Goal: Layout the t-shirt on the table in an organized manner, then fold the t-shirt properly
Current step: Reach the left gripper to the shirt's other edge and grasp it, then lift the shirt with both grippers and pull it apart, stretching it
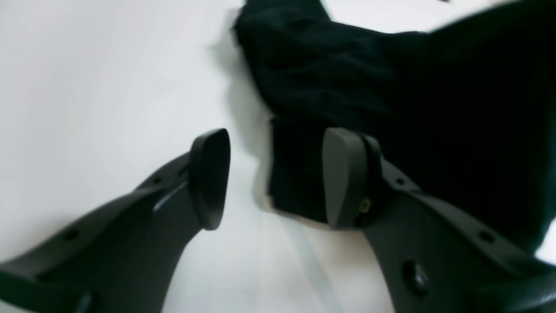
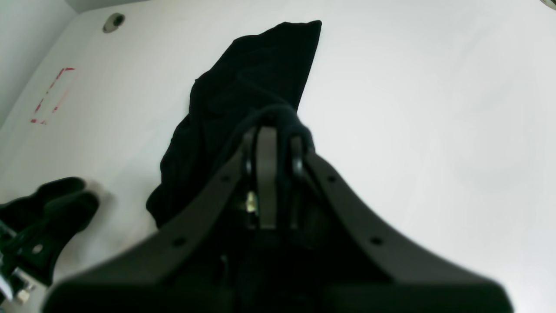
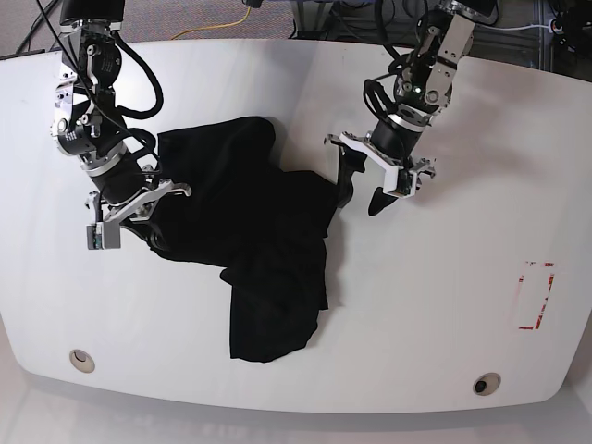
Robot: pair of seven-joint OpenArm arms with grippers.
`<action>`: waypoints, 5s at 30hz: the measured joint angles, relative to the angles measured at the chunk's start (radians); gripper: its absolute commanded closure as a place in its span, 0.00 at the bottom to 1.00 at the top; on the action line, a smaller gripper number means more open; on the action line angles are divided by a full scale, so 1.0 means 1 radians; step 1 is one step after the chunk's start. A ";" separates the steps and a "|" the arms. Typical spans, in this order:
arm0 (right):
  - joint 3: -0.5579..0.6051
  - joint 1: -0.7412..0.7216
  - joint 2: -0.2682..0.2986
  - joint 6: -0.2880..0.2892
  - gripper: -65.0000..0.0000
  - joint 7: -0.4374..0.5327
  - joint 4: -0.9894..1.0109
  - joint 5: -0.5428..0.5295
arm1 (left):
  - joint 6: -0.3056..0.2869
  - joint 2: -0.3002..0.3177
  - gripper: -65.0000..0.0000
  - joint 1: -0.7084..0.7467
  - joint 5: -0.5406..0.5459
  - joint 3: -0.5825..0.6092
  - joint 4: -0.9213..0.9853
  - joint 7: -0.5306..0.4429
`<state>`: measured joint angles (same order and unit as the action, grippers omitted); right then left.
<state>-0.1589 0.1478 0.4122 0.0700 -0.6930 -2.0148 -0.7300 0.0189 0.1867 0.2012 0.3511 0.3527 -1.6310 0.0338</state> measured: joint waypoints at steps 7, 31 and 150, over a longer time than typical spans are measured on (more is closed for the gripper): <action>0.000 0.000 -0.003 0.000 1.00 0.000 0.000 0.000 | -0.001 0.017 0.50 -0.055 0.072 0.011 0.100 -0.001; 0.000 0.001 -0.005 0.000 1.00 0.000 0.000 0.000 | -0.003 0.036 0.50 -0.182 0.122 0.162 0.289 -0.001; -0.142 -0.031 0.026 0.002 1.00 -0.008 0.000 -0.005 | -0.154 0.234 1.00 -0.184 0.256 -0.082 -0.021 0.052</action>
<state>-0.3012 0.1173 0.4377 0.0715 -0.7013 -2.0144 -0.7345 -0.1352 0.4206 0.0170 0.6071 0.2703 -1.6524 0.0860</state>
